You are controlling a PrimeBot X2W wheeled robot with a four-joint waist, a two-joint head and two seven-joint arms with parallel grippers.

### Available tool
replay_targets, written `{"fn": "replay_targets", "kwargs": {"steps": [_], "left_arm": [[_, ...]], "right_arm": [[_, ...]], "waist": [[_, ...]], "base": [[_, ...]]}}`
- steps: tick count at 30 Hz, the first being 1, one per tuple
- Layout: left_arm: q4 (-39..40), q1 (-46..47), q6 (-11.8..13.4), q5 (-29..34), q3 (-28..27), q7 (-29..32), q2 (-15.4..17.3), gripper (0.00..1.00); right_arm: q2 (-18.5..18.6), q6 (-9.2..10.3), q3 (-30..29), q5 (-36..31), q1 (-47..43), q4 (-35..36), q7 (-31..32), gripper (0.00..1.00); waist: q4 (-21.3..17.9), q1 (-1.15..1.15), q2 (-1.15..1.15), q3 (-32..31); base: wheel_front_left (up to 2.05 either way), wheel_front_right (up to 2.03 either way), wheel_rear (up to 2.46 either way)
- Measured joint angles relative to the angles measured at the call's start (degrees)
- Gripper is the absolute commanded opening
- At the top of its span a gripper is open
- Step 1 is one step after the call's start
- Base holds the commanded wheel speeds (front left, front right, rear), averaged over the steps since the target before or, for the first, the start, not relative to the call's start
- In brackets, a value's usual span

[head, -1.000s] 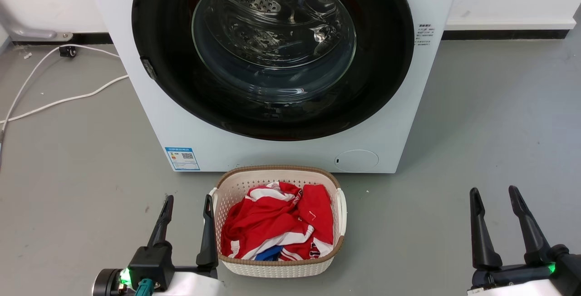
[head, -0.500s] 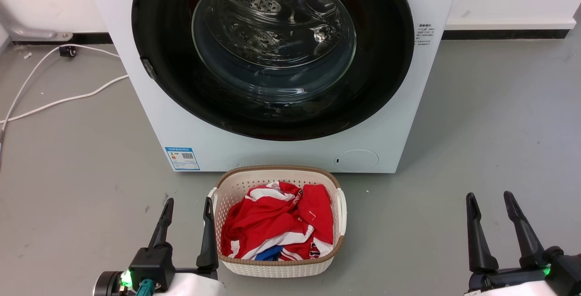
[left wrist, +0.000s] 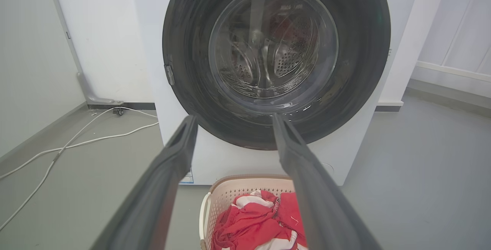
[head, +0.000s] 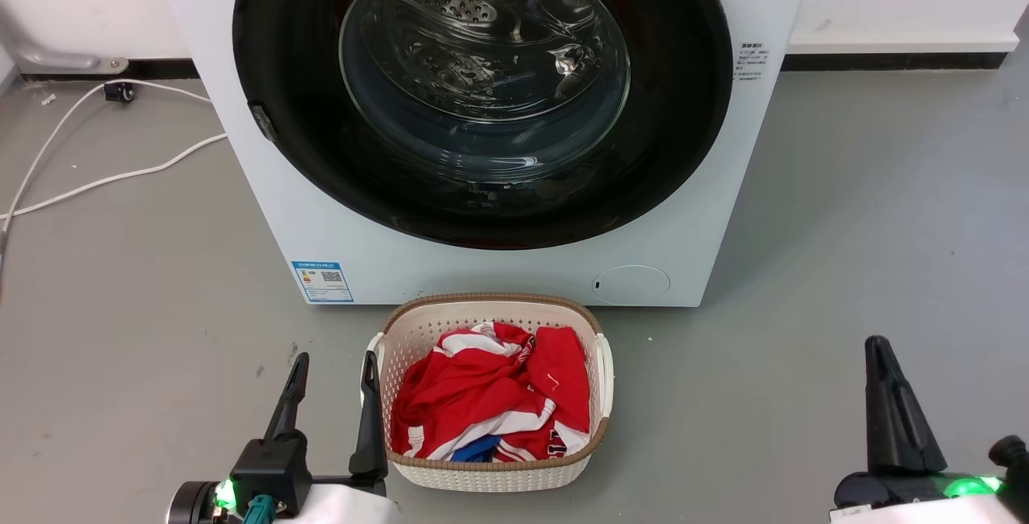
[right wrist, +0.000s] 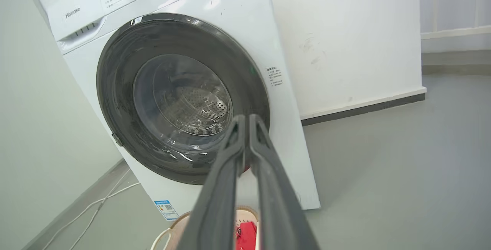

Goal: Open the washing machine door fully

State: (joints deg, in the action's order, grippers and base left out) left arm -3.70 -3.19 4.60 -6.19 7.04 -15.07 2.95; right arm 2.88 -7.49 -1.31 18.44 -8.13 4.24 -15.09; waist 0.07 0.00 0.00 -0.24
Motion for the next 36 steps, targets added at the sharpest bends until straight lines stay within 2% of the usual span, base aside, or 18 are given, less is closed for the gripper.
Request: {"fn": "replay_targets", "kwargs": {"steps": [5,11,21,30,36], "left_arm": [[-0.18,-0.01,-0.01,0.00,0.01,0.00,0.00,1.00],[-0.35,-0.01,-0.03,-0.01,0.08,0.00,0.00,1.00],[-0.47,-0.02,0.01,-0.02,0.20,0.00,0.00,1.00],[-0.47,-0.04,0.18,-0.02,0.08,0.00,-0.01,1.00],[-0.44,-0.04,0.30,0.00,0.07,0.00,-0.01,1.00]], "right_arm": [[0.00,0.00,2.18,14.79,0.55,0.98,0.00,0.00],[-0.05,0.00,5.11,39.01,0.60,-0.18,0.00,0.00],[-0.03,0.00,8.62,64.80,0.82,-0.37,0.79,0.00],[0.66,0.00,5.66,80.18,0.73,0.53,11.93,0.00],[0.53,0.00,3.07,81.43,0.54,-0.63,15.73,0.00]], "waist": [[-0.17,0.00,0.00,-0.04],[-0.27,0.00,0.00,-0.18],[-0.21,0.00,0.00,-0.28],[-0.13,0.00,0.00,-0.27],[0.02,0.00,0.00,-0.15]], "base": [[0.00,0.00,0.00],[0.00,0.00,0.00],[0.00,0.00,0.00],[0.00,0.00,0.00],[0.00,0.00,0.00]]}}
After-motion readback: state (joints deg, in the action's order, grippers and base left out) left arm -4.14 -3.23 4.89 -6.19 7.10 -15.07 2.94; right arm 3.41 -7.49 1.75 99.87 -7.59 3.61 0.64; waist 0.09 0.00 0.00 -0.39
